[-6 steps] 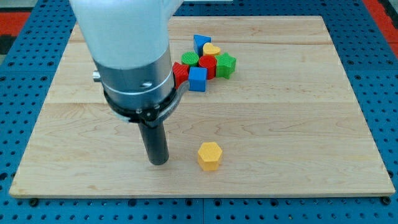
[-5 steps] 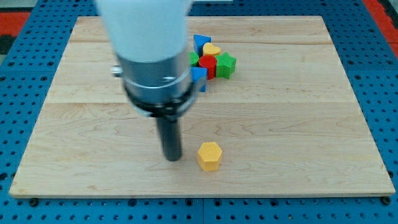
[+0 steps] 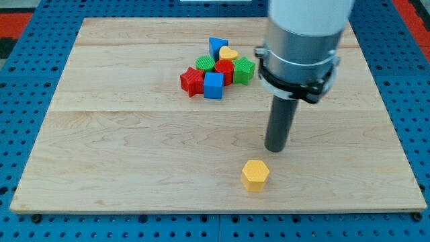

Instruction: Slide yellow hexagon to the bottom center

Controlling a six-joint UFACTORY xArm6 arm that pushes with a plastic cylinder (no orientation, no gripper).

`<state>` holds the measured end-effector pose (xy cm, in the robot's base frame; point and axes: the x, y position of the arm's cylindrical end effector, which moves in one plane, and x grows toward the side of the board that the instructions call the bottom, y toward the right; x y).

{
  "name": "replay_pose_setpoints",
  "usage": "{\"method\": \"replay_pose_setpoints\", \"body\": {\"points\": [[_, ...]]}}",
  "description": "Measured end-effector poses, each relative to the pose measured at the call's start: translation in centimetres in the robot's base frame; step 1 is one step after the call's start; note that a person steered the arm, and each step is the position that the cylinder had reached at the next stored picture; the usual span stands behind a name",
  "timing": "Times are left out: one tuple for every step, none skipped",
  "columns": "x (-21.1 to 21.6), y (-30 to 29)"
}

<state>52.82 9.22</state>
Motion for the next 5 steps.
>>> {"method": "replay_pose_setpoints", "body": {"points": [[3.4, 0.1], [5.0, 0.0], [4.9, -7.0], [4.8, -8.8], [4.5, -7.5]]}}
